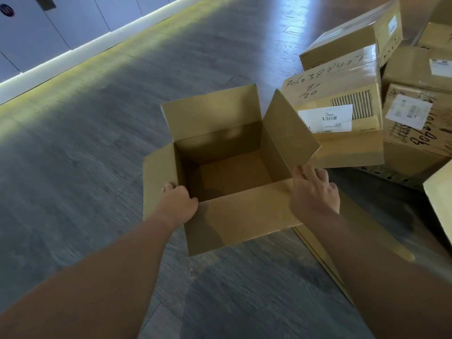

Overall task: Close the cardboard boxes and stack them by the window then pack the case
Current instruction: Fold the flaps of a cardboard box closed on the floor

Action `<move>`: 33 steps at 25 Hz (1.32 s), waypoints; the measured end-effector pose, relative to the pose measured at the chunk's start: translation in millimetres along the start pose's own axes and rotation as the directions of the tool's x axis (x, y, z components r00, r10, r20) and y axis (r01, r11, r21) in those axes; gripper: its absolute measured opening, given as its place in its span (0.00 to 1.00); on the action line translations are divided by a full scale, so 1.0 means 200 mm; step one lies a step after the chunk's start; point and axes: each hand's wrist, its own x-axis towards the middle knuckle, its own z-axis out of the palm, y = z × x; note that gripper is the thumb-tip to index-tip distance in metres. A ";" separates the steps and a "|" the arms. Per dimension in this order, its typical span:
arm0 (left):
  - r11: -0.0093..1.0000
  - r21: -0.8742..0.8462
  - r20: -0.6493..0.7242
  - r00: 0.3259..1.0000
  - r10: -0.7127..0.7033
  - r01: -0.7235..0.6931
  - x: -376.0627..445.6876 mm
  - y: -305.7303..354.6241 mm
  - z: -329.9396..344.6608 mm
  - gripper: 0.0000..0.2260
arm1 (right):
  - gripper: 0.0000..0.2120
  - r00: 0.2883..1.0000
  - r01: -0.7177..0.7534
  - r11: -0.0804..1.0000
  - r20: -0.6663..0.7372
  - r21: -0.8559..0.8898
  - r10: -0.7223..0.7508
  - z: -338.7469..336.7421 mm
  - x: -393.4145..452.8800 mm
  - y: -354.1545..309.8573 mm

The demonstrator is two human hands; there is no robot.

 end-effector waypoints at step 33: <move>0.575 0.230 0.304 0.620 0.724 -0.785 -0.27 1.25 0.75 0.10 | 0.07 0.755 -0.622 0.730 0.465 0.283 0.462 0.28 -0.54 0.85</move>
